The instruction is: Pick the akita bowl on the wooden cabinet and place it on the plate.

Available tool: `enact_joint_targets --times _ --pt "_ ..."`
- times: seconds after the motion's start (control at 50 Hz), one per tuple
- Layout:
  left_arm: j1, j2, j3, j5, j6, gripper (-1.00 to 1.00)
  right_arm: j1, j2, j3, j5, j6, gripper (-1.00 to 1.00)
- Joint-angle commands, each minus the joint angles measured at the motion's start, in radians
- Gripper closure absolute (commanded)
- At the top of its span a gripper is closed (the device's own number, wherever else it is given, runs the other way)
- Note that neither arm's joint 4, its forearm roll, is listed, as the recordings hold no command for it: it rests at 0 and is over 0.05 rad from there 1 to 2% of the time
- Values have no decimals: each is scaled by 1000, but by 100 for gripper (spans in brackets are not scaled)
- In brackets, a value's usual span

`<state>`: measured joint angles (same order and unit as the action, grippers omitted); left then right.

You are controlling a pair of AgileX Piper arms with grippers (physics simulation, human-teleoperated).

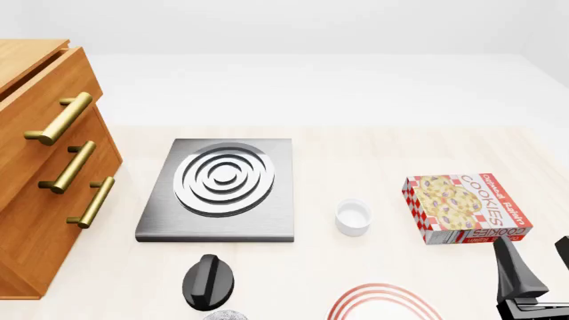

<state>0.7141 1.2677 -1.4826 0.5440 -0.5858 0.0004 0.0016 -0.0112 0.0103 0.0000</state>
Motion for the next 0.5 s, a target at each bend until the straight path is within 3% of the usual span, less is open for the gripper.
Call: enact_joint_targets --times 0.02,0.5 --pt "-19 22 4 -15 12 -100 0 0 0 0 0 -100" --pt "-36 59 22 -43 17 -100 0 0 0 0 0 -100"
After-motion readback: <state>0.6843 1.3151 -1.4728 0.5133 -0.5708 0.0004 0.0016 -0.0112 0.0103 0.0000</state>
